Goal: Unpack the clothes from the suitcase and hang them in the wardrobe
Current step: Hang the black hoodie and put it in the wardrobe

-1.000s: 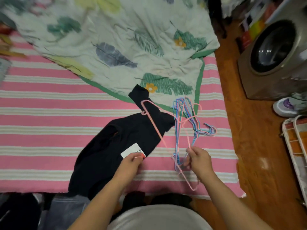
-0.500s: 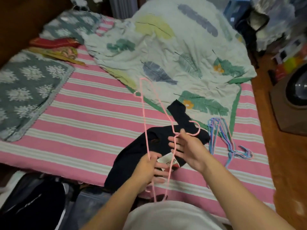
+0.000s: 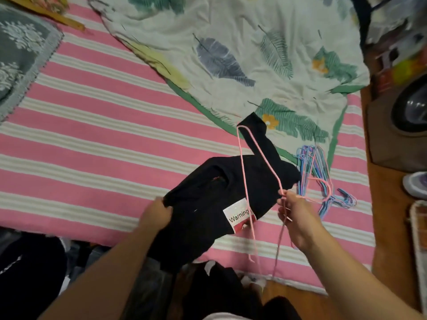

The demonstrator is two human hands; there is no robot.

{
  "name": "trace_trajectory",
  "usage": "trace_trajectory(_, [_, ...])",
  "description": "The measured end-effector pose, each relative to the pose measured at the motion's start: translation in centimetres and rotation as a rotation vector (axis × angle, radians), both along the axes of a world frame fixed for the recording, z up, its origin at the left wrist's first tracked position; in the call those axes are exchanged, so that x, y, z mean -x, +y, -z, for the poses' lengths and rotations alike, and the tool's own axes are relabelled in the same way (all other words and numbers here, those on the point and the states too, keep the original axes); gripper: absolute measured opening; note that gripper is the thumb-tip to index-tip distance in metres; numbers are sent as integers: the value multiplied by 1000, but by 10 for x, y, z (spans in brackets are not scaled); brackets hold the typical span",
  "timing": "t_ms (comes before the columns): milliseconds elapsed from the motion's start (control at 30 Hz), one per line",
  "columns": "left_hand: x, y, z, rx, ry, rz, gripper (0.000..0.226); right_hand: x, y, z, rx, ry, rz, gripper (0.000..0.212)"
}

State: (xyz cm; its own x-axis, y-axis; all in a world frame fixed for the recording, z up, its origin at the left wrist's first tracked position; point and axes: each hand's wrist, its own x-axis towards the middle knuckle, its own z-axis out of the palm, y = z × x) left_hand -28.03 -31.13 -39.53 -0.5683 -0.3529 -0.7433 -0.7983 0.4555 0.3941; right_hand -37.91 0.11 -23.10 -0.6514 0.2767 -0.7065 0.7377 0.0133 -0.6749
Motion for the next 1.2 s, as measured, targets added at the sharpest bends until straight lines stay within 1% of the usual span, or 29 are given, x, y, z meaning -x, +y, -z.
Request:
trace_trajectory(33, [6,-18,20,67,-54,12,56,-2,5,5,-49,7,-8,19])
trace_trajectory(100, [15,-43,54,108,-158,25,75,-8,15,14,-109,8,-16,17])
trace_trajectory(133, [19,-49,66,93,-181,42,74,-11,19,18,-121,7,-13,17])
trace_trajectory(167, [23,-51,75,64,-184,57,67,-14,23,22,-131,1,-3,18])
trace_trajectory(200, [25,-51,82,38,-175,75,54,-17,25,25,-140,-7,10,20])
trace_trajectory(267, [29,-48,87,18,-167,102,20,-23,27,28,-136,-31,37,22])
trace_trajectory(300, [29,-46,84,31,-167,117,14,-26,26,28,-130,-47,45,23])
trace_trajectory(400, [36,-43,52,135,-129,104,20,-30,17,21,-129,-76,57,26])
trace_trajectory(467, [61,-47,12,220,9,60,24,-24,9,13,-131,-64,57,26])
trace_trajectory(533, [111,-53,-31,246,234,-24,20,-13,3,6,-135,-27,43,25])
trace_trajectory(567, [140,-57,-55,213,367,-100,15,-5,1,4,-135,-4,29,22])
trace_trajectory(633, [196,-60,-97,54,672,-260,7,10,-2,-1,-117,32,7,17])
trace_trajectory(667, [217,-60,-117,-35,792,-281,8,17,-3,-3,-102,43,-5,17])
trace_trajectory(700, [234,-58,-130,-111,845,-250,23,23,-3,-3,-94,51,-18,17])
trace_trajectory(733, [245,-55,-137,-167,842,-191,42,27,-2,-3,-90,57,-28,18])
trace_trajectory(767, [248,-51,-140,-183,773,-128,57,30,-2,-3,-90,63,-34,19])
trace_trajectory(800, [246,-44,-136,-139,693,-61,63,31,-2,-2,-90,65,-38,20])
trace_trajectory(833, [238,-35,-122,-62,581,-8,60,32,-1,0,-94,60,-38,20])
trace_trajectory(867, [223,-21,-107,-15,441,17,52,32,0,1,-99,51,-34,19])
trace_trajectory(900, [204,-6,-86,-10,275,0,42,31,2,4,-104,41,-30,19])
trace_trajectory(933, [183,7,-64,-60,126,-47,33,30,4,8,-109,31,-30,19])
trace_trajectory(967, [163,19,-42,-127,25,-121,27,28,7,14,-118,20,-31,20])
trace_trajectory(1000, [147,30,-21,-178,-40,-193,24,27,11,19,-132,5,-31,22])
trace_trajectory(1033, [137,39,3,-192,-56,-224,25,26,14,26,-149,-11,-29,23])
trace_trajectory(1067, [131,48,23,-157,-28,-215,29,26,18,32,-161,-21,-24,23])
trace_trajectory(1100, [129,56,39,-80,23,-168,33,26,21,37,-167,-24,-18,23])
trace_trajectory(1133, [130,63,51,11,80,-86,37,27,23,43,-172,-23,-12,23])
trace_trajectory(1167, [130,71,62,105,113,44,39,27,26,47,-181,-25,-6,23])
trace_trajectory(1200, [129,77,71,200,104,206,41,27,27,50,-189,-29,-1,23])
